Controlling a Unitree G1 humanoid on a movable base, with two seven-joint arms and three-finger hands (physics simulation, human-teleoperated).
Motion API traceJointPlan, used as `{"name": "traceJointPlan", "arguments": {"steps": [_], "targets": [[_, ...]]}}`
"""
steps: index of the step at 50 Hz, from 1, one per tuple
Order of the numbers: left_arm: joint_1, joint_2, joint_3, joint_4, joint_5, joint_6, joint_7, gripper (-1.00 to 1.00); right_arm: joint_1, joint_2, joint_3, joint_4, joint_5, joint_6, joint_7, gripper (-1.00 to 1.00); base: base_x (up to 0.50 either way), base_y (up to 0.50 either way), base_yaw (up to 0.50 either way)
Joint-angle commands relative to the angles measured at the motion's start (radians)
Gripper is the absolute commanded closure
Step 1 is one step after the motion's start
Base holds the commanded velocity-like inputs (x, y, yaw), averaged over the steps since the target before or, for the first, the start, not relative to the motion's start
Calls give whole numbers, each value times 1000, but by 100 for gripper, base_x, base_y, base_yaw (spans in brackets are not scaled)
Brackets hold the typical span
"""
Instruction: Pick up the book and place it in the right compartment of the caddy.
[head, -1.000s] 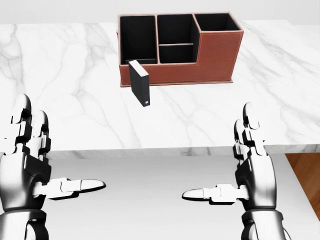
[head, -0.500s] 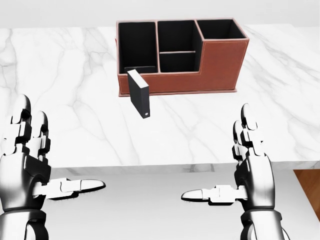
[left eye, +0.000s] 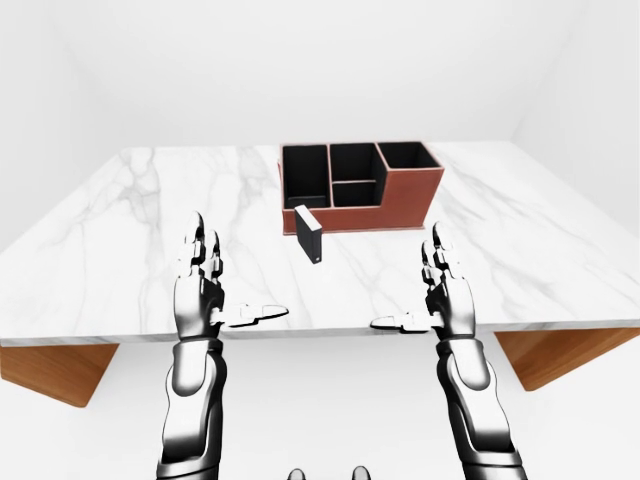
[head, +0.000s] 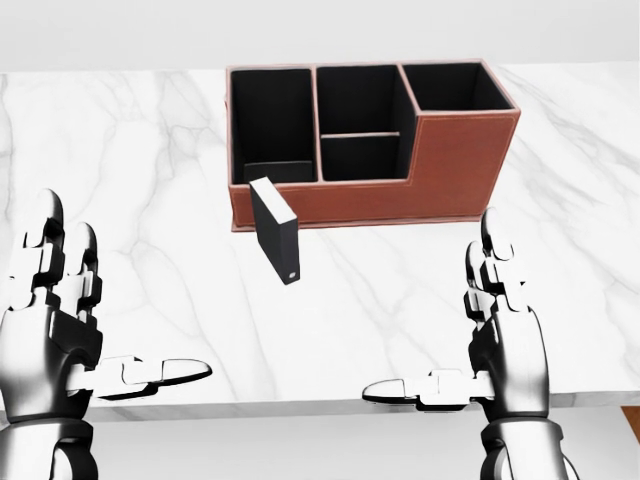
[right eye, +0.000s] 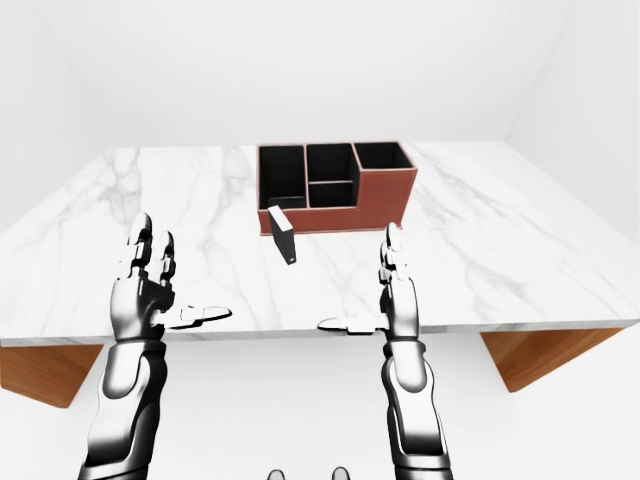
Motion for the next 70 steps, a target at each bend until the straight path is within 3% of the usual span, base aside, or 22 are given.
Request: {"name": "traceJointPlan", "arguments": {"steps": [1, 70], "targets": [[0, 0, 0, 2, 1, 0, 0, -100, -1, 1, 0, 4, 3, 0, 1, -100, 19, 0, 0], [-6, 1, 1, 21, 3, 0, 6, -100, -3, 2, 8, 23, -8, 0, -3, -100, 18, -4, 0]]}}
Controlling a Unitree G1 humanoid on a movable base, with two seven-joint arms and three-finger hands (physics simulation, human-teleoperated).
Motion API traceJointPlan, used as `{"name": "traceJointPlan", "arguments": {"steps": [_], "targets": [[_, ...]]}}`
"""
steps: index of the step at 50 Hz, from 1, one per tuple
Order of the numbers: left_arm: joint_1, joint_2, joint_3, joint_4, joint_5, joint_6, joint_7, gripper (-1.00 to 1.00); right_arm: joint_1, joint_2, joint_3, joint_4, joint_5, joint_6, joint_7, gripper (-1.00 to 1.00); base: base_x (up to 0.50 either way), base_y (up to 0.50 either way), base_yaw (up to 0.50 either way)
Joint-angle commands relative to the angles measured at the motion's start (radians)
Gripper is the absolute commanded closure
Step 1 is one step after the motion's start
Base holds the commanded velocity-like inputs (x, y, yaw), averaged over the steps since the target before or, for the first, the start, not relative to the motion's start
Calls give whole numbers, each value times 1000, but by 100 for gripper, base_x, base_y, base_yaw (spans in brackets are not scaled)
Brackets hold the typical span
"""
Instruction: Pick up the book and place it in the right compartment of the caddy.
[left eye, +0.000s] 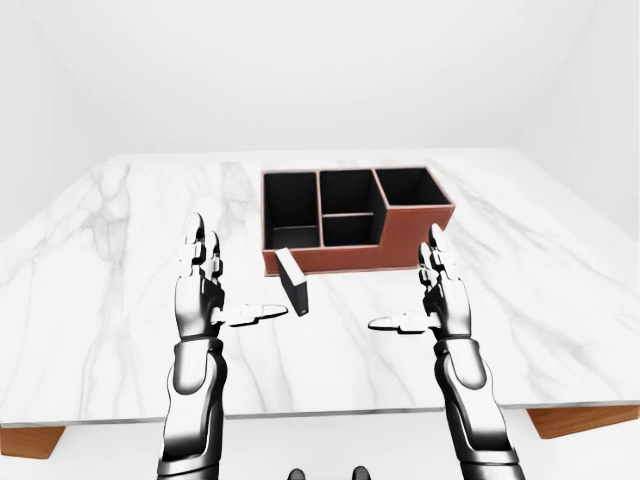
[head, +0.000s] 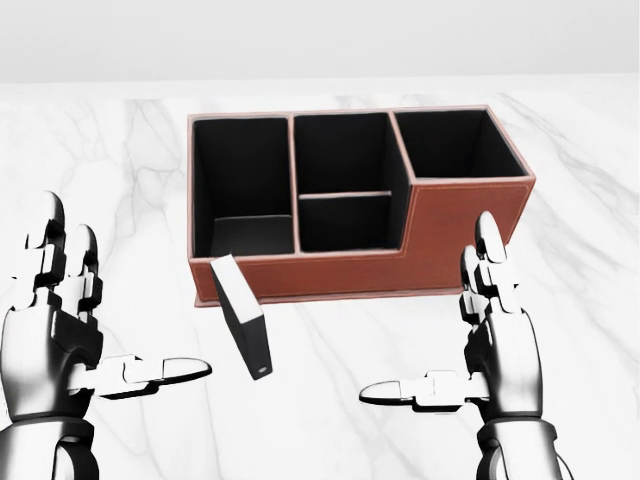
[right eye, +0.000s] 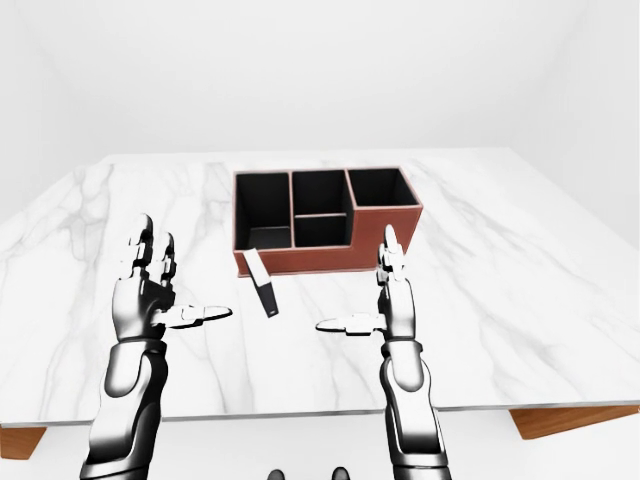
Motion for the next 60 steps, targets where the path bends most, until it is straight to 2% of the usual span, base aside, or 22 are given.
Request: {"name": "traceJointPlan", "arguments": {"steps": [1, 35, 60], "targets": [[1, 0, -1, 0, 1, 0, 0, -100, 2, 0, 1, -2, -1, 0, 1, -100, 22, -7, 0], [1, -1, -2, 1, 5, 0, 1, -100, 2, 1, 3, -2, -1, 0, 3, -100, 21, -5, 0], [-8, 0, -2, -3, 23, 0, 42, -100, 3, 3, 11, 6, -7, 0, 4, -100, 1, 0, 0]]}}
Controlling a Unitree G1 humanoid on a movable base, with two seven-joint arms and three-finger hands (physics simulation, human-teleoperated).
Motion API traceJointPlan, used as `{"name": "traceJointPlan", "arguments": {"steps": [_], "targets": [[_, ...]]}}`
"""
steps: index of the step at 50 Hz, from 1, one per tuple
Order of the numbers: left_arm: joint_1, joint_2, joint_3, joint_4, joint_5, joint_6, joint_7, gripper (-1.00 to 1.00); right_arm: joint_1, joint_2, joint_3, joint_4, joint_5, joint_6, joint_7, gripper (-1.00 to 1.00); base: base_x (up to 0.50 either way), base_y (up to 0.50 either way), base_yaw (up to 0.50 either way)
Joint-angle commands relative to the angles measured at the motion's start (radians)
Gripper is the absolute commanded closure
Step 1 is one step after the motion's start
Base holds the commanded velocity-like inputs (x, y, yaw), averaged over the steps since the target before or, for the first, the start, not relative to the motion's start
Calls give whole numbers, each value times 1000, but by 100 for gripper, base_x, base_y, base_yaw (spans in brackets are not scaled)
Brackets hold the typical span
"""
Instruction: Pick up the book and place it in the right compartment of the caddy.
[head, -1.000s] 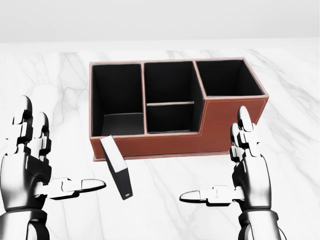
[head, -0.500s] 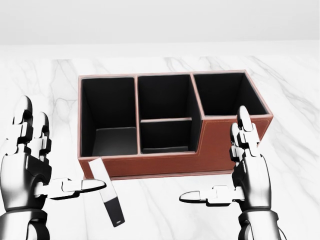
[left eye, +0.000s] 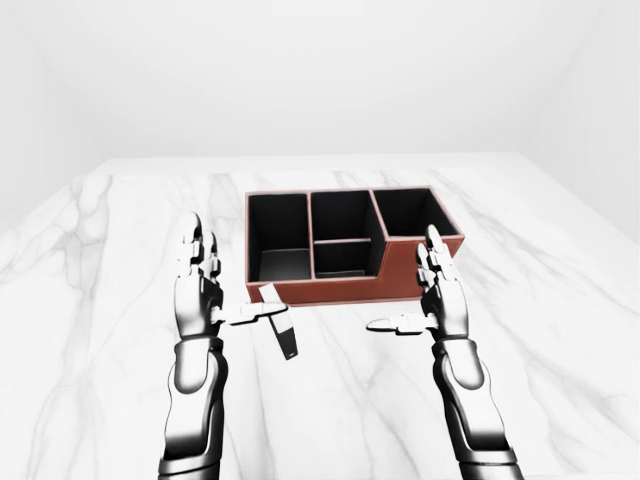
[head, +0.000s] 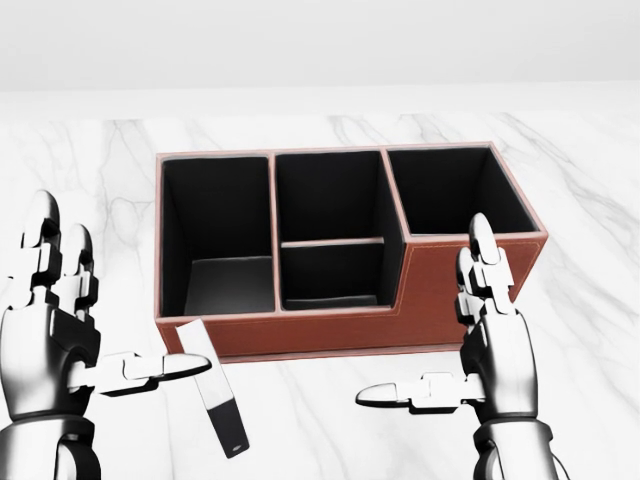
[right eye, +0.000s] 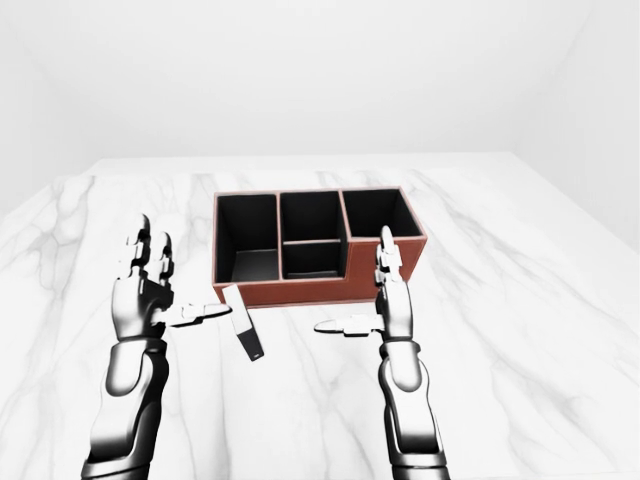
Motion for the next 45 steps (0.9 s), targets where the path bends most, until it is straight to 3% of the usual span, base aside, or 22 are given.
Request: {"name": "traceJointPlan", "arguments": {"steps": [1, 21, 32, 45], "targets": [[-3, 2, 0, -4, 10, 0, 15, -100, 2, 1, 2, -1, -1, 0, 0, -100, 0, 0, 0], [-3, 2, -2, -2, 30, 0, 21, -100, -35, 4, 20, 72, -39, 0, -10, -100, 0, 0, 0], [-1, 2, -2, 0, 31, 0, 20, -100, -96, 23, 64, 154, -91, 0, -28, -100, 0, 0, 0], [0, 0, -4, -9, 34, 0, 20, -100, -88, 58, 136, 214, -146, 0, -43, -100, 0, 0, 0]]}}
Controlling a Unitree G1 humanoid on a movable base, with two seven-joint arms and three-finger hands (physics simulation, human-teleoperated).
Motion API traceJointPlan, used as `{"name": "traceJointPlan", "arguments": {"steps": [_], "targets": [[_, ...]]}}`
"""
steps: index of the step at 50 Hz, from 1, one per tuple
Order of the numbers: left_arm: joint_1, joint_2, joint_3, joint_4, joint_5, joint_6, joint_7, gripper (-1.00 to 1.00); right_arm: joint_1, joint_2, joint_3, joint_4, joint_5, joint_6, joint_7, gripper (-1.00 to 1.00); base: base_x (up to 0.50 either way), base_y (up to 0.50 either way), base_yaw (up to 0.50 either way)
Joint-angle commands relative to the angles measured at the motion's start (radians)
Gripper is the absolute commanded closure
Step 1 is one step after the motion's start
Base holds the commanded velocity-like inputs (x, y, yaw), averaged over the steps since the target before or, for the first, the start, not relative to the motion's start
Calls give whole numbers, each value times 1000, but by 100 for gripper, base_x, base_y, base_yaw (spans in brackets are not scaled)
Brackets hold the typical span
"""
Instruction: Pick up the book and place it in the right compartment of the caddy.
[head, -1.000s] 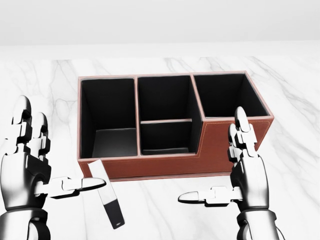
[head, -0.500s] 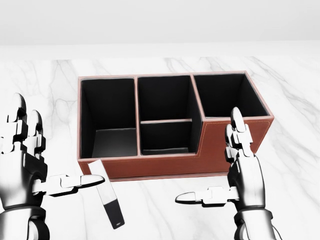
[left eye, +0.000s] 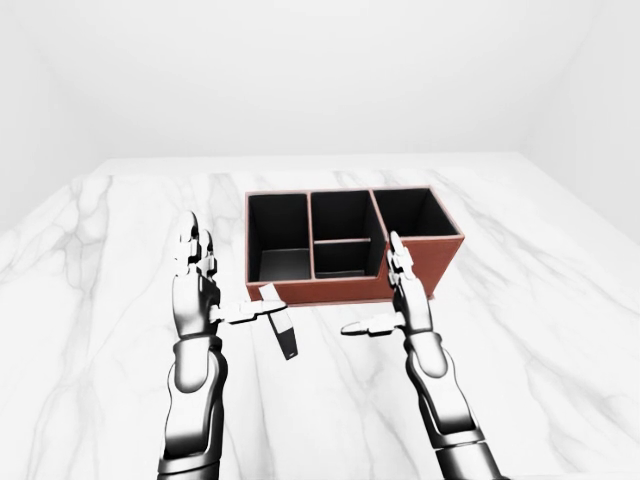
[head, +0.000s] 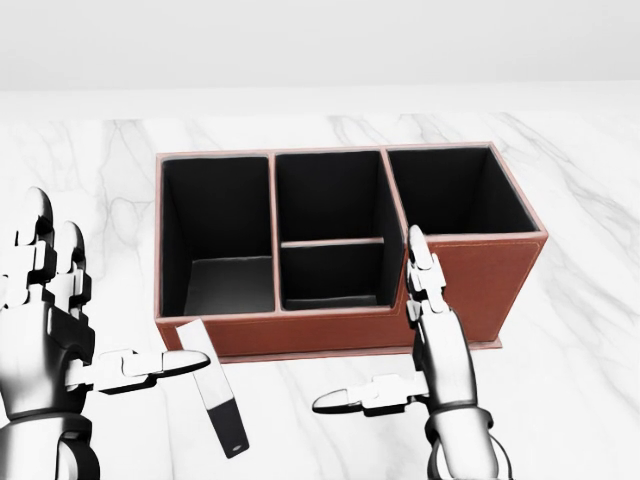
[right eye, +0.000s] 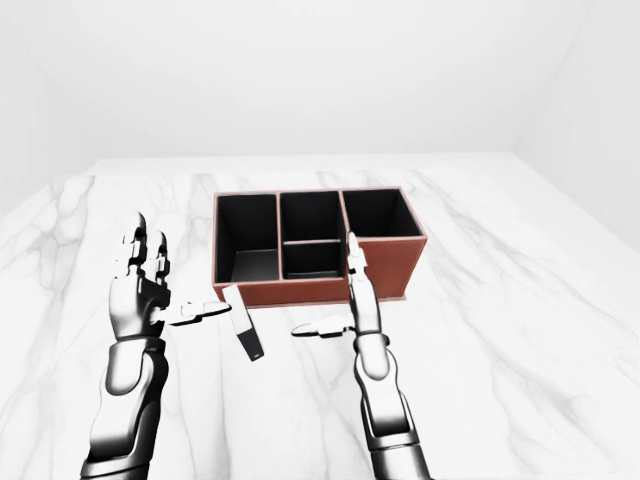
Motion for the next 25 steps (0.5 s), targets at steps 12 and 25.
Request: {"name": "traceJointPlan", "arguments": {"steps": [12, 25], "targets": [[5, -2, 0, -4, -7, 0, -16, -100, 15, 55, 122, 49, -87, 0, -23, -100, 0, 0, 0], [4, -2, 1, 3, -8, 0, -18, -100, 22, 86, 202, 36, -121, 0, -42, -100, 0, 0, 0]]}}
